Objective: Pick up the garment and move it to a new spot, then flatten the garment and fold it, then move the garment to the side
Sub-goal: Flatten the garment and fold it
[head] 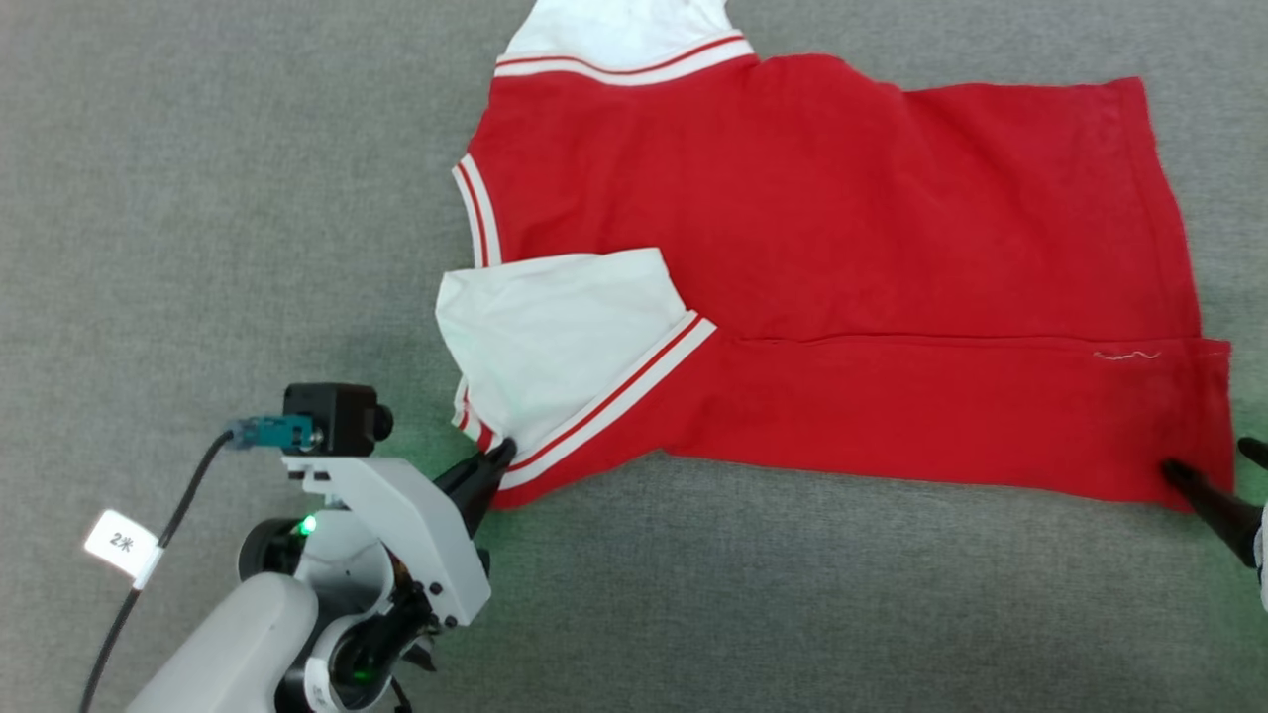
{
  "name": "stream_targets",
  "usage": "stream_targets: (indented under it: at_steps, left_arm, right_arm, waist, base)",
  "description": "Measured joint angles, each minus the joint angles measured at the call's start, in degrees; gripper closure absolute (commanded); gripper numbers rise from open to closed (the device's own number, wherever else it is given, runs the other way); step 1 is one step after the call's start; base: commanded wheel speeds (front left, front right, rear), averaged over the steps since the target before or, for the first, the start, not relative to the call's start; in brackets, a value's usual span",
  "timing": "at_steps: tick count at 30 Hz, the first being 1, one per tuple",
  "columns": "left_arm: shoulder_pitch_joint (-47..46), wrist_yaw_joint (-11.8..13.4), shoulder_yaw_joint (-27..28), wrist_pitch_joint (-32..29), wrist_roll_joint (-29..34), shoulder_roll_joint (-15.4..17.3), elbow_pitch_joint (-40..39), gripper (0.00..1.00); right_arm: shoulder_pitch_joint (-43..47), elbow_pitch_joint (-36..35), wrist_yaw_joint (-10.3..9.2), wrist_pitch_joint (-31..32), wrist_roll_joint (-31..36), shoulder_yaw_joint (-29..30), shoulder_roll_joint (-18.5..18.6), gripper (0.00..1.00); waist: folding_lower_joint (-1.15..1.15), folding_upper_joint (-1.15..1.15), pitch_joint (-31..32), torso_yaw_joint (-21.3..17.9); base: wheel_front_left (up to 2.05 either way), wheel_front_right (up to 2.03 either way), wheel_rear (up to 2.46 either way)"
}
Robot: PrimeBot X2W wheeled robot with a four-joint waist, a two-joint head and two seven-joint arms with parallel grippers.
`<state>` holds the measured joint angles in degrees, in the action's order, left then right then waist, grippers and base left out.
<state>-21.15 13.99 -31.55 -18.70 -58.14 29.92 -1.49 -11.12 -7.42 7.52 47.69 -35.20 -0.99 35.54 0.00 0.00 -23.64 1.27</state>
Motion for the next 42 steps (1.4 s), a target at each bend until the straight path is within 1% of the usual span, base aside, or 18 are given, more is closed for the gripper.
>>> stream_targets:
  at_steps: [3, 5, 6, 7, 8, 9, 16, 23, 28, 31, 38, 39, 40, 41, 42]
  left_arm:
    - [-0.66, -0.34, -0.37, 0.00, 0.18, -0.48, 0.03, 1.00]
    - [-0.84, -0.35, -0.43, 0.10, 0.25, -0.77, 0.08, 1.00]
    - [-0.94, -0.35, -0.46, 0.14, 0.25, -0.89, 0.12, 1.00]
    - [-1.08, -0.37, -0.55, 0.15, 0.25, -0.98, 0.24, 1.00]
    - [-1.20, -0.40, -0.66, 0.19, 0.32, -1.11, 0.33, 1.00]
    - [-1.24, -0.44, -0.71, 0.36, 0.33, -1.29, 0.44, 1.00]
    - [-0.83, -0.34, -0.75, 1.34, 0.74, -1.52, 0.77, 1.00]
    - [2.93, 0.48, -0.37, 2.10, 0.57, 0.05, -1.93, 1.00]
    - [6.74, 1.81, -0.64, 2.09, 0.55, 1.41, -5.58, 1.00]
    - [9.59, 3.14, -0.37, 2.19, 0.05, 2.26, -8.54, 1.00]
    - [13.45, 5.17, -0.76, 2.02, -0.18, 3.35, -12.78, 1.00]
    - [13.54, 5.21, -0.73, 2.01, -0.21, 3.43, -13.05, 0.92]
    - [13.55, 5.39, -0.69, 2.09, -0.12, 3.54, -13.22, 0.52]
    - [13.55, 5.66, -0.49, 2.22, 0.19, 3.70, -13.36, 0.52]
    - [13.54, 5.73, -0.20, 2.46, 0.24, 3.96, -13.57, 0.14]
  right_arm:
    - [-1.55, 1.79, 0.00, 1.33, 1.09, -0.78, 0.99, 0.00]
    - [-2.30, 2.75, 0.00, 1.77, 0.86, -1.04, 0.97, 0.00]
    - [-2.63, 3.11, 0.00, 1.81, 0.84, -1.04, 0.92, 0.09]
    - [-2.74, 3.28, 0.00, 1.83, 0.91, -1.27, 1.16, 0.58]
    - [-2.80, 3.50, 0.00, 1.93, 0.88, -1.43, 1.42, 0.91]
    - [-2.92, 3.75, 0.00, 2.02, 0.59, -1.46, 1.46, 1.00]
    - [-3.28, 4.88, 0.01, 0.71, -0.11, -1.74, 0.82, 1.00]
    - [-0.27, 5.15, 0.01, 0.64, -0.37, -0.94, 0.80, 1.00]
    - [4.24, 3.47, 0.01, 1.59, -0.36, 0.27, 0.65, 1.00]
    - [7.26, 1.57, 0.01, 2.38, -0.56, 1.16, 0.33, 1.00]
    - [11.26, -1.08, 0.01, 3.75, -0.83, 3.92, -1.08, 1.00]
    - [11.26, -1.33, 0.00, 3.41, -0.63, 4.33, -1.26, 0.91]
    - [11.24, -1.52, 0.00, 2.72, -0.36, 4.56, -1.48, 0.54]
    - [11.13, -1.69, 0.00, 1.91, -0.05, 4.90, -1.94, 0.54]
    - [11.00, -1.89, 0.01, 1.27, 0.05, 5.21, -2.38, 0.00]
  waist:
    - [0.00, 0.00, -0.56, 0.55]
    - [0.00, 0.00, -0.85, 0.95]
    - [0.00, 0.00, -0.95, 1.16]
    - [0.00, 0.00, -1.02, 1.38]
    - [0.00, 0.00, -1.06, 1.58]
    - [0.00, 0.00, -1.07, 1.76]
    - [0.00, 0.00, 0.47, 2.05]
    - [0.00, 0.00, 3.26, 2.00]
    - [0.00, 0.00, 5.46, 2.17]
    - [0.00, 0.00, 6.58, 2.30]
    - [0.00, 0.00, 7.47, 2.35]
    - [0.00, 0.00, 7.44, 2.32]
    - [0.00, 0.00, 7.46, 2.30]
    - [0.00, 0.00, 7.48, 2.26]
    - [0.00, 0.00, 7.50, 2.20]
  base:
    - [0.00, 0.00, 0.00]
    - [0.00, 0.00, 0.00]
    - [0.00, 0.00, 0.00]
    - [0.00, 0.00, 0.00]
    - [0.00, 0.00, 0.00]
    - [0.00, 0.00, 0.00]
    - [0.00, 0.00, 0.00]
    - [0.00, 0.00, 0.00]
    - [0.00, 0.00, 0.00]
    - [0.00, 0.00, 0.00]
    - [0.00, 0.00, 0.00]
    - [0.00, 0.00, 0.00]
    - [0.00, 0.00, 0.00]
    - [0.00, 0.00, 0.00]
    - [0.00, 0.00, 0.00]
